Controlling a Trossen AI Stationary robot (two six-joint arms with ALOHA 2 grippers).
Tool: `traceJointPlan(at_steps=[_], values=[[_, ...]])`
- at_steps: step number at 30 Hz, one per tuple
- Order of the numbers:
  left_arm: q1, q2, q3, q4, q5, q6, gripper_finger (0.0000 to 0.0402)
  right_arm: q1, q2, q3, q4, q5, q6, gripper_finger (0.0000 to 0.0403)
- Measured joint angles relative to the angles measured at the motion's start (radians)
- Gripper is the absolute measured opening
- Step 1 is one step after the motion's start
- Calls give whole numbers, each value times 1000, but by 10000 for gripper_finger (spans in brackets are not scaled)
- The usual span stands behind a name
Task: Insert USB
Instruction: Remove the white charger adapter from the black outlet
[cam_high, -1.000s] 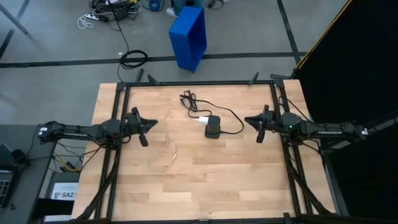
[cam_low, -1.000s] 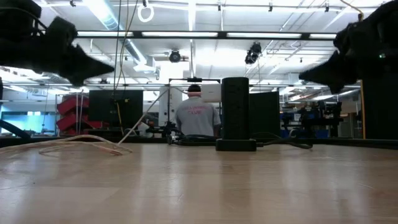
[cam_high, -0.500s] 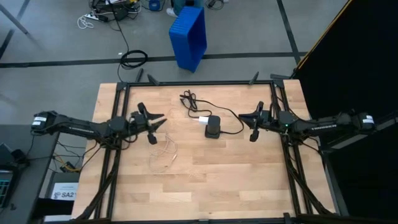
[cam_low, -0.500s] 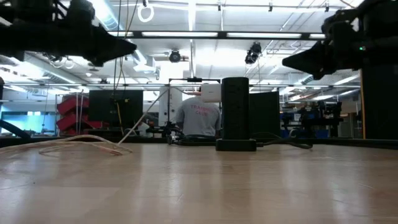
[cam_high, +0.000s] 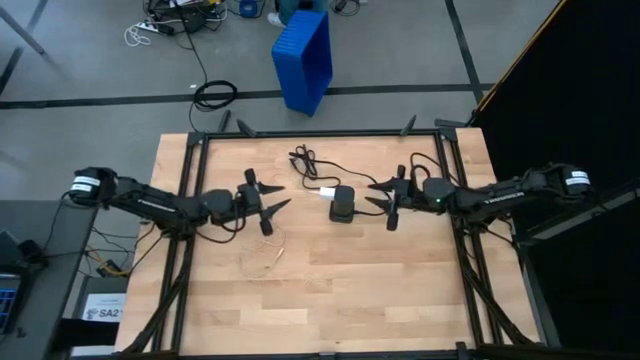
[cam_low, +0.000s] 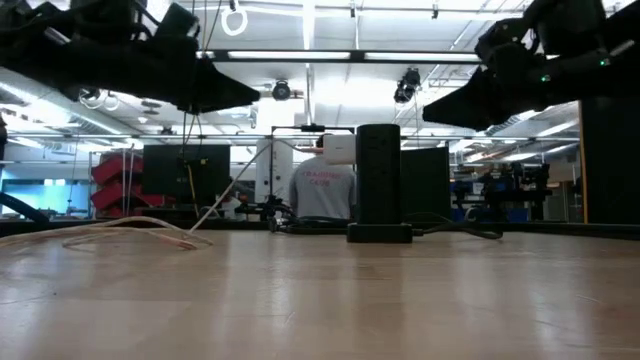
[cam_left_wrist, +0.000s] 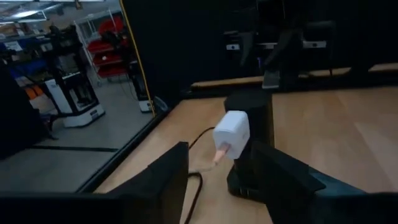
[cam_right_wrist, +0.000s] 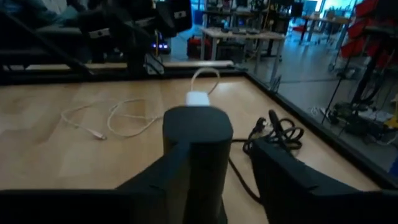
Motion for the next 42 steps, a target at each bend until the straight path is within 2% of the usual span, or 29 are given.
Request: traceJointPlan(at_steps=[11,17,23,28,36,42], values=[[1,209,160,-7,-4,104,242,-1,227,47,135,0,6,276],[12,255,210,1,-13,150,269,-1,381,113,185,-1,2,314],[12,288,215,-3,-12,150,278,-2,507,199,190,-27,-3,337],[12,339,223,-7,-13,153,278,-20,598,259,188,-40,-3,323],[3,367,224,-7,-20,282,278,-44,645,287,187,-119,4,229],[-9,369,223,0,-23,399,278,-42,640,287,184,-133,1,230]])
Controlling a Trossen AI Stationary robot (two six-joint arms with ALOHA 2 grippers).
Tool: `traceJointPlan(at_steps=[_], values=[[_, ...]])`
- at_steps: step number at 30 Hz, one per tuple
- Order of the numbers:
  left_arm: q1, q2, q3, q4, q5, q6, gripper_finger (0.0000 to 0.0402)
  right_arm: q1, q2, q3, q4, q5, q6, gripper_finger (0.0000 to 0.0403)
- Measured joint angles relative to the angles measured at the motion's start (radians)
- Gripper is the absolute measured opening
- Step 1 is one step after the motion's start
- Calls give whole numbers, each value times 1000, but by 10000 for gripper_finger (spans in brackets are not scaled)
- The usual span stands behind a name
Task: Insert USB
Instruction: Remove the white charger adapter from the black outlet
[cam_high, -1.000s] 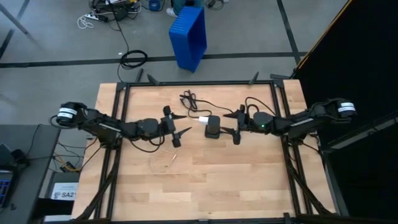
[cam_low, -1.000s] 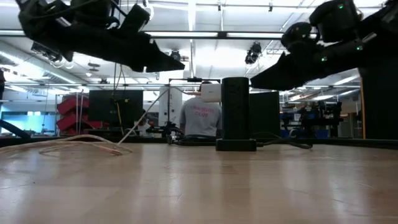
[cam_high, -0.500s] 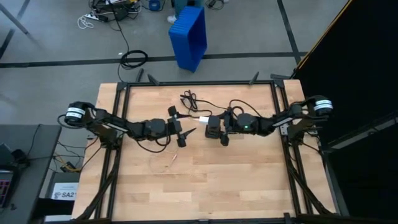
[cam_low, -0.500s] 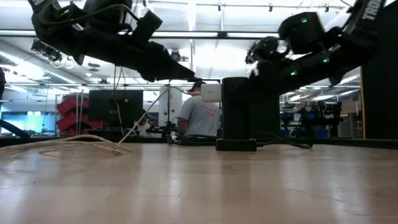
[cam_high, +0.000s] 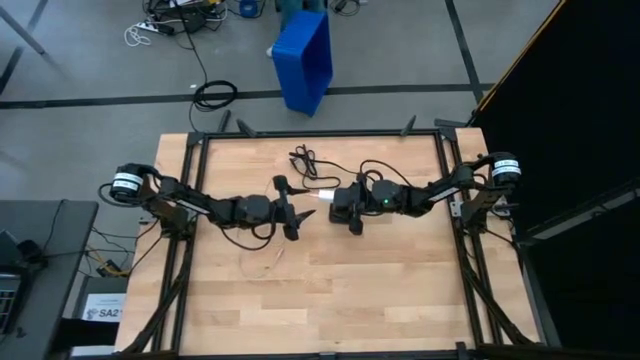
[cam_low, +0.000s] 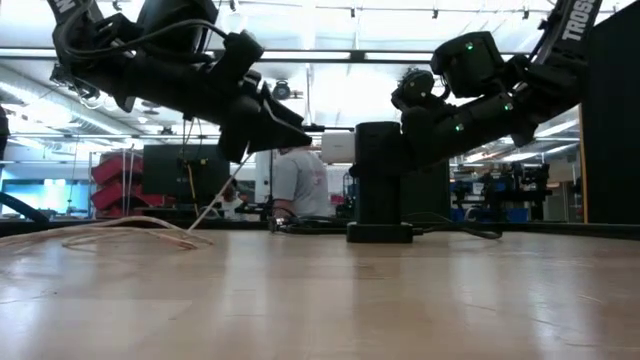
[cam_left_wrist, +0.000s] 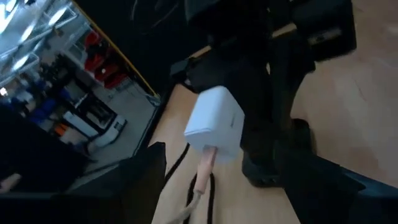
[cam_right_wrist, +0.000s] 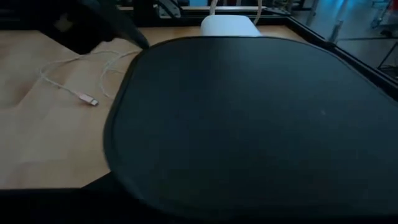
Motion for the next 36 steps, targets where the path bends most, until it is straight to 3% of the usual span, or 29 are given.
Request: traceJointPlan(at_steps=[5,9,16,25,32,36], values=[[-2,0,0,4,0,39,278,0,0,0,1,6,4,259],[-2,0,0,7,0,40,278,0,-1,0,5,8,23,230],[-17,0,0,33,1,66,278,-1,-1,0,27,-6,67,230],[-34,26,0,81,1,169,278,-5,-1,19,112,-127,195,230],[-70,94,12,168,-62,290,278,13,-2,82,-34,-139,200,230],[-78,122,41,186,-99,339,278,24,-3,93,-29,-161,196,230]])
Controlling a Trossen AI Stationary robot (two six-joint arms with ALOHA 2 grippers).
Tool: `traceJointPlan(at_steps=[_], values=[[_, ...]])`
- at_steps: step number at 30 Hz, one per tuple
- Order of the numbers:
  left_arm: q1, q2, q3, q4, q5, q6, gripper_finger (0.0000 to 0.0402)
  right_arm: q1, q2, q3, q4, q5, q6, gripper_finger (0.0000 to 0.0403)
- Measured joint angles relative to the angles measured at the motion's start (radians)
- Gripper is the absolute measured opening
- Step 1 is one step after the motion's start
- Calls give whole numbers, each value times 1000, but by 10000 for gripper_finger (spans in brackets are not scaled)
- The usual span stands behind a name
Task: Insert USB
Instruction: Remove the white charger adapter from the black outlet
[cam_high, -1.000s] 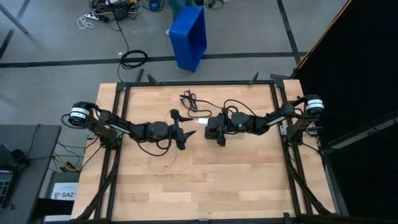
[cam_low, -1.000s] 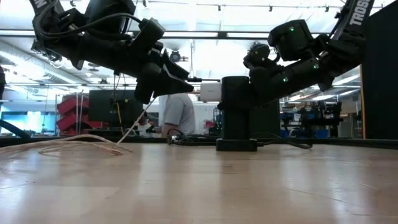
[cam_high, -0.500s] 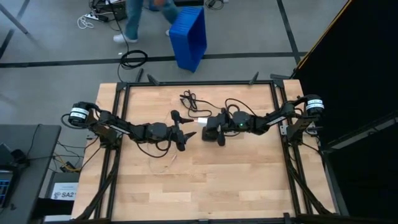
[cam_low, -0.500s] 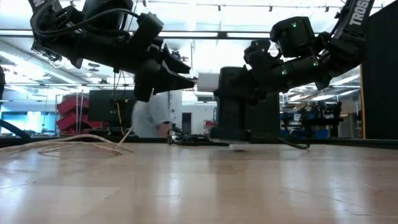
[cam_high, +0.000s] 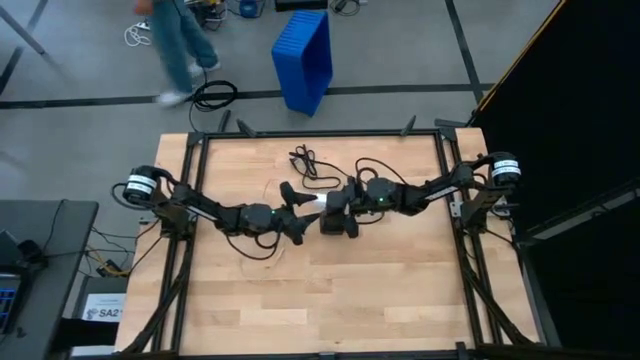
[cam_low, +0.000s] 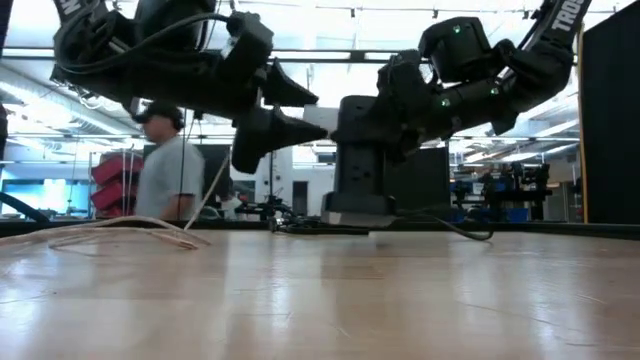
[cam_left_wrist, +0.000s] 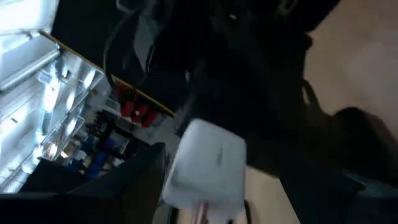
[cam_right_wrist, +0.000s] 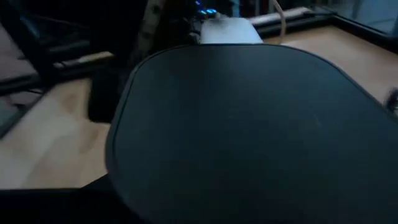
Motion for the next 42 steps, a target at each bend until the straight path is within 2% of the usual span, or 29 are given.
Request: traceJointPlan(at_steps=[5,10,13,18,19,22,36,42], values=[[-1,58,46,-9,-21,28,278,2,1,0,-16,-12,1,230],[-8,123,83,-3,-41,120,271,4,1,0,-44,-15,4,230],[-17,131,91,-6,-63,169,244,3,1,0,-61,-10,8,230],[-27,131,92,10,-116,205,160,5,2,2,-63,1,18,230],[-28,131,92,9,-119,205,153,4,2,2,-63,2,21,230],[-28,131,93,7,-137,205,154,4,2,2,-63,3,22,230],[-65,112,64,-22,-381,285,154,-18,-11,-8,-118,11,-11,230],[-68,17,-17,21,-348,234,154,-21,-70,-29,-170,62,-117,230]])
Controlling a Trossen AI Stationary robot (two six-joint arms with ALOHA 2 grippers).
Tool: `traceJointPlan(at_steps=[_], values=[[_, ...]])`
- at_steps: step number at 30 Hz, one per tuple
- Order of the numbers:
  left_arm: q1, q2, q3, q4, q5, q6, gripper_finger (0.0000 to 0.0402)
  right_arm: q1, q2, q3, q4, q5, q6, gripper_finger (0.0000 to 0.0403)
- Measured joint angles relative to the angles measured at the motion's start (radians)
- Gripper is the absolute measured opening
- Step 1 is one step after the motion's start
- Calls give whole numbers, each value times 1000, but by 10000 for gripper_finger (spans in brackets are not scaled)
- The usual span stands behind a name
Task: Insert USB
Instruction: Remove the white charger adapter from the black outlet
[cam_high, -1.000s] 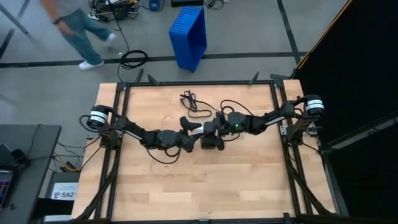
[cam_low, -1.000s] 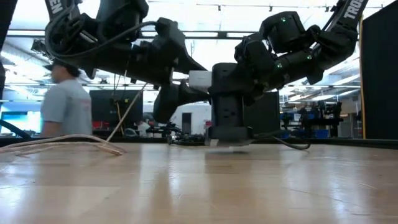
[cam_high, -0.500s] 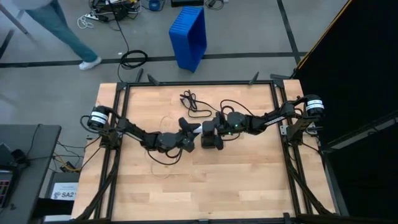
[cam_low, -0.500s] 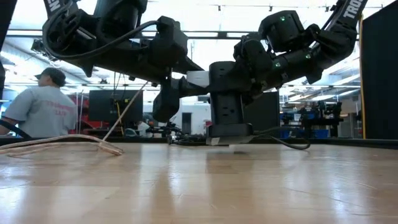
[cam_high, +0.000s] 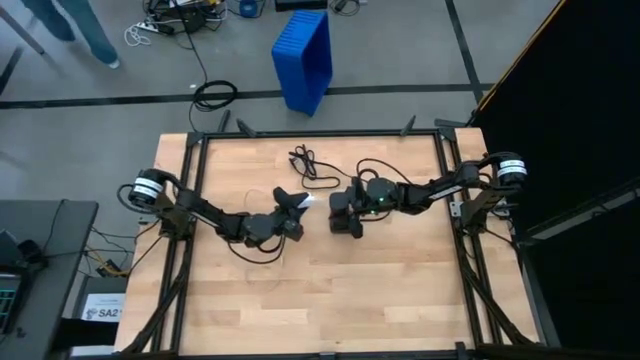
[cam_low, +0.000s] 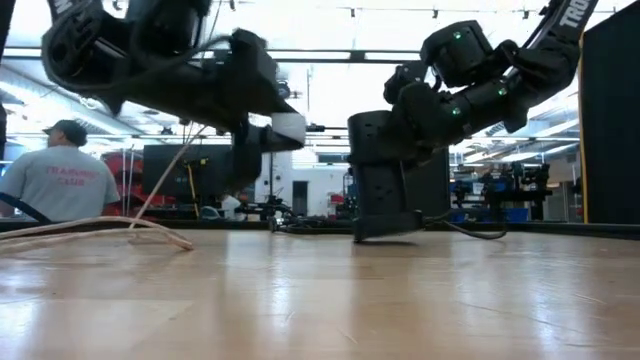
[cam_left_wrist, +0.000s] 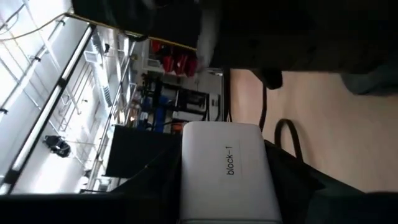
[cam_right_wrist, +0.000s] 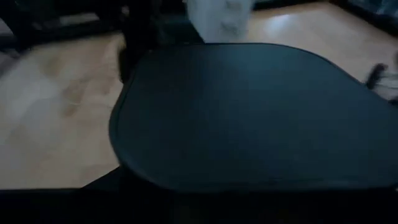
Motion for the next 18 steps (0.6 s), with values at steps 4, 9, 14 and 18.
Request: traceJointPlan(at_steps=[4,9,14,18], values=[[0,-63,-58,55,103,-64,154,14,-41,-3,-24,84,-87,230],[0,-78,-87,91,146,-100,154,34,-44,-2,4,111,-134,230],[0,-77,-85,96,176,-115,154,27,-43,-3,-39,148,-121,230],[0,-77,-85,100,183,-116,154,24,-43,-2,-75,150,-107,230]])
